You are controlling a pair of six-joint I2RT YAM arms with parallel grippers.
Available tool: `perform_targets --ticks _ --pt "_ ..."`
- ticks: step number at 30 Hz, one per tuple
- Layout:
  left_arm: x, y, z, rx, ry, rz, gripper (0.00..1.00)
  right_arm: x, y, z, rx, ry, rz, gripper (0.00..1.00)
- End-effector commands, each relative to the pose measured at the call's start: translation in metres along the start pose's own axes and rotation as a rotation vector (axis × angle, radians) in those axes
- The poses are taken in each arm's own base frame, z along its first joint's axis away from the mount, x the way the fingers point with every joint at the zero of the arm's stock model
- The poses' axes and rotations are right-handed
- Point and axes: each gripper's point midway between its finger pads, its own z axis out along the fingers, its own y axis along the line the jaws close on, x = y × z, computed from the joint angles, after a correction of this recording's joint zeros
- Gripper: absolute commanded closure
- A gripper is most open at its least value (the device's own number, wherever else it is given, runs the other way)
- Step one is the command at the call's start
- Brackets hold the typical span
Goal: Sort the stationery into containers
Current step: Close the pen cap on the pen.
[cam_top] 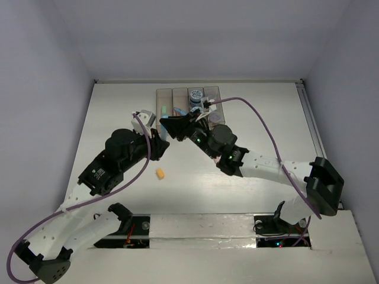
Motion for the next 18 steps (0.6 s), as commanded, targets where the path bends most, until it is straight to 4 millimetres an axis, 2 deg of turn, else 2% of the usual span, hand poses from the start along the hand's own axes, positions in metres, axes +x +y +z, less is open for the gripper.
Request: perform_targets --ticks 1,7,15,18 --pt "-0.128 -0.005 -0.028 -0.051 -0.443 -0.014 1.0 0.11 -0.003 -0.036 0.003 0.345 -0.01 1.0" --pt "-0.141 -0.004 -0.029 -0.072 -0.471 -0.008 1.0 0.127 -0.011 -0.041 0.072 0.382 -0.001 1.0" --pt "-0.151 0.001 -0.023 -0.113 -0.49 -0.017 1.0 0.147 0.0 -0.05 0.111 0.438 -0.007 1.0" --pt "-0.155 0.003 -0.023 -0.129 -0.499 -0.015 1.0 0.15 -0.004 -0.052 0.124 0.442 -0.003 1.0"
